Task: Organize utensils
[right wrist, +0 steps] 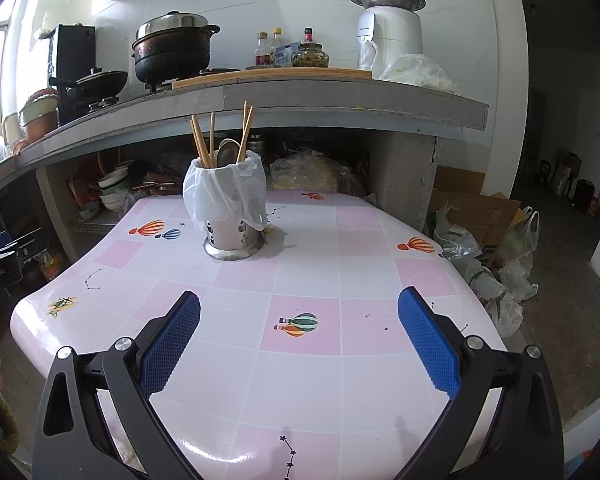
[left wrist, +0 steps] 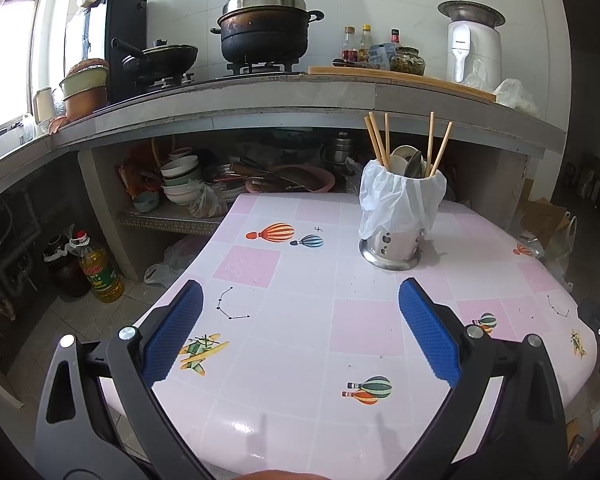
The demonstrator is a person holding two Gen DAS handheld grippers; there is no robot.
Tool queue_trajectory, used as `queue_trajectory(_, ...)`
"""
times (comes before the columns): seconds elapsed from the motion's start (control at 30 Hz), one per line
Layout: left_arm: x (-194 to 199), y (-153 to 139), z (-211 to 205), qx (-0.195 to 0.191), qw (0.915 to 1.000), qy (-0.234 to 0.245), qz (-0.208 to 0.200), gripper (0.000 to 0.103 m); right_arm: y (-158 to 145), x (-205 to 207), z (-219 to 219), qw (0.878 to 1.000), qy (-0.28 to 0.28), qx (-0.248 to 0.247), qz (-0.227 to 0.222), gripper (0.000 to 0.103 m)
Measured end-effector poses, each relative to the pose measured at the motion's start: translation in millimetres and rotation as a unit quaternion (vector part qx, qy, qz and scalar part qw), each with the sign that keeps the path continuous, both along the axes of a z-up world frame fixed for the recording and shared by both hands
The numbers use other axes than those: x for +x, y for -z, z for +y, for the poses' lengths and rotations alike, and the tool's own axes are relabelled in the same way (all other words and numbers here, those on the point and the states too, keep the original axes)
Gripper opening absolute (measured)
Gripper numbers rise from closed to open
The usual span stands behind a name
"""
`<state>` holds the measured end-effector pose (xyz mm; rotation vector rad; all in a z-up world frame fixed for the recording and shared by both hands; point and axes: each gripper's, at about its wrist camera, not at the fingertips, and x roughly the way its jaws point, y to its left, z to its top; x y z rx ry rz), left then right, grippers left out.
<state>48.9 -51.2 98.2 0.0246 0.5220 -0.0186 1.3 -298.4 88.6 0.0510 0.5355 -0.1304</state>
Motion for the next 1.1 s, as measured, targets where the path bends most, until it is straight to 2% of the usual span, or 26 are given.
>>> queue_trajectory(1.1, 0.7, 3.8, 1.4, -0.001, 1.0, -0.001, 0.003, 0.095, 0.3, 0.2, 1.2, 1.0, -0.003, 0.002, 0.001, 0.096)
